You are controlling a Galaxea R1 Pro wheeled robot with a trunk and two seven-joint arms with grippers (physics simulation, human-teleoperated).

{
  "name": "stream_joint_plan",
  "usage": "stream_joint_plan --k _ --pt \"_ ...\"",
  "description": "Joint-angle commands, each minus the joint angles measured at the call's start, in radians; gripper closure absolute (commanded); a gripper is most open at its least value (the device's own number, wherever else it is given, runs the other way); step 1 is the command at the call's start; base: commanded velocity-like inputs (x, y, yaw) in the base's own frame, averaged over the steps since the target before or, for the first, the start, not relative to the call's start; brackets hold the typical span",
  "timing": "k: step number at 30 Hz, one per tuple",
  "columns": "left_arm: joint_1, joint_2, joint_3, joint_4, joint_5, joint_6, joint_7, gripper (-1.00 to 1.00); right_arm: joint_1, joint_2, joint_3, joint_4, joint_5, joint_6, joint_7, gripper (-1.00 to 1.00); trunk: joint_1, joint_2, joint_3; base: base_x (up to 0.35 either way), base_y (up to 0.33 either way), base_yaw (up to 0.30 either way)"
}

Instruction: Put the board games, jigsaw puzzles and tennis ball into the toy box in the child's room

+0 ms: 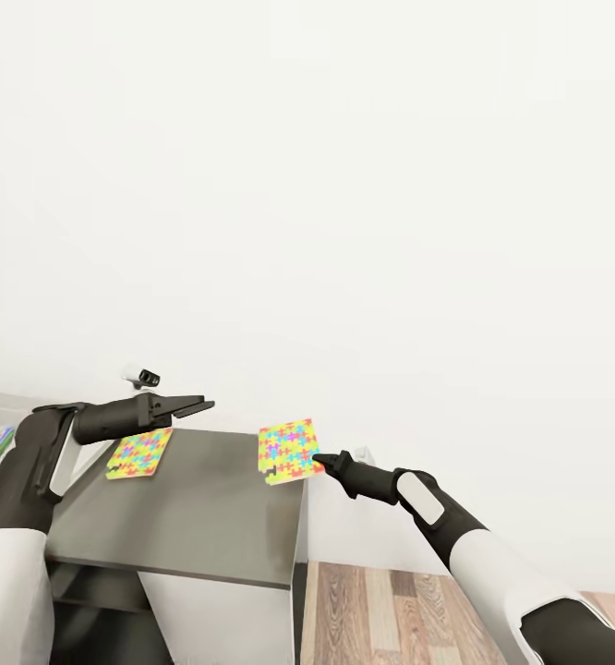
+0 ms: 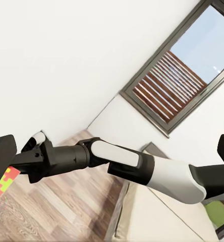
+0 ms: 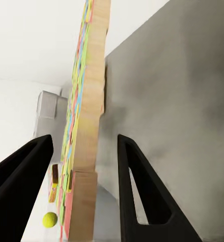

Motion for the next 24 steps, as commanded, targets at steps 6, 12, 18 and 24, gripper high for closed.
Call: stream_joint_plan --k 6,12,18,24 --pt "-0.001 0.000 -0.001 0.000 0.000 0.011 -0.004 -1.00 -0.001 0.000 0.003 0.001 -0.002 0.000 0.002 1.00 -0.023 0.041 0.018 -0.086 0.000 0.000" --pt "-0.001 0.000 -0.001 0.000 -0.001 0.011 -0.004 -1.00 -0.001 0.000 0.003 0.001 -0.002 -0.001 0.002 1.00 -0.046 0.083 0.036 -0.007 0.000 0.000" --pt "-0.001 0.000 -0.001 0.000 -0.001 0.011 -0.004 -1.00 -0.001 0.000 0.003 0.001 -0.002 -0.002 0.002 1.00 -0.069 0.125 0.055 0.000 0.000 0.000" --pt "-0.001 0.000 -0.001 0.000 -0.001 0.011 -0.004 -1.00 -0.001 0.000 0.003 0.001 -0.002 -0.002 0.002 1.00 -0.092 0.167 0.074 0.000 0.000 0.000"
